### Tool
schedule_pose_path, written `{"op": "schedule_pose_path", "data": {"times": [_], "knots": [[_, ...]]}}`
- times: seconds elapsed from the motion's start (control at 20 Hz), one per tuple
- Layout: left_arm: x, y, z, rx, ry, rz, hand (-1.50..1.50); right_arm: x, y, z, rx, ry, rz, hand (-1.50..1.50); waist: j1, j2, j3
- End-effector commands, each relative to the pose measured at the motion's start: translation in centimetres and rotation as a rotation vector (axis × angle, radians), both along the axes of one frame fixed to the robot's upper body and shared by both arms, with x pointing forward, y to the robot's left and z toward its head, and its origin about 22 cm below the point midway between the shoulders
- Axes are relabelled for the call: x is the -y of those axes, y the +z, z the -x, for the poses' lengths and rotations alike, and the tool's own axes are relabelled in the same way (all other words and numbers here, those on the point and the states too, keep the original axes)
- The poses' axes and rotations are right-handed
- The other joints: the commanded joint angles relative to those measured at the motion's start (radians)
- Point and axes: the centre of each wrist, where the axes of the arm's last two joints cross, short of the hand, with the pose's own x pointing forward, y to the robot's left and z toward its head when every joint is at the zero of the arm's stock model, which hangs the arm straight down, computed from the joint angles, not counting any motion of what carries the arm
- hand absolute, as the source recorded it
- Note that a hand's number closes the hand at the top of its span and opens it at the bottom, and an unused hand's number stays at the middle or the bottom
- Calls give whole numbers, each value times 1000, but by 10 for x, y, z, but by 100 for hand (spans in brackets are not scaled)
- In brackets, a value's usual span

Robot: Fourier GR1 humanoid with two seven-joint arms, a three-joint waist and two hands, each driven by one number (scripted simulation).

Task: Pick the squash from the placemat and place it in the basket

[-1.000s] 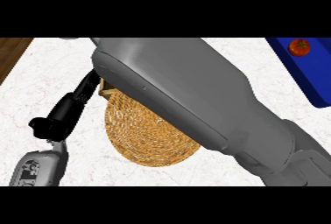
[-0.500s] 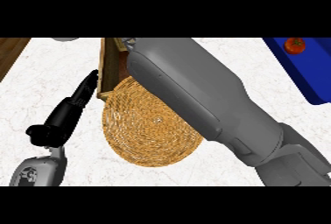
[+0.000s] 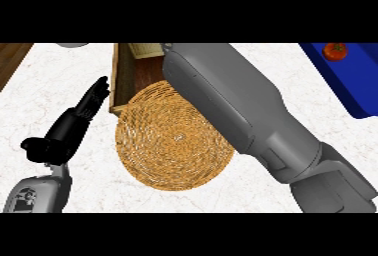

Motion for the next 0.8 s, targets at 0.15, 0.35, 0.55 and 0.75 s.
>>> {"op": "schedule_pose_path", "data": {"times": [0.15,0.35,0.55,0.75], "knots": [[11,1,-8,2,-7,17,0,1,-3,-5,43,4,-33,-150,-2,0,0],[0,-9,2,-1,10,-1,0,1,18,-2,110,60,-88,-150,-8,-2,0],[0,1,1,-9,-11,2,0,3,38,-3,123,56,-224,-150,-2,-2,0],[-32,-1,1,-10,21,3,0,23,43,-5,95,24,-417,-150,-24,-8,1]]}}
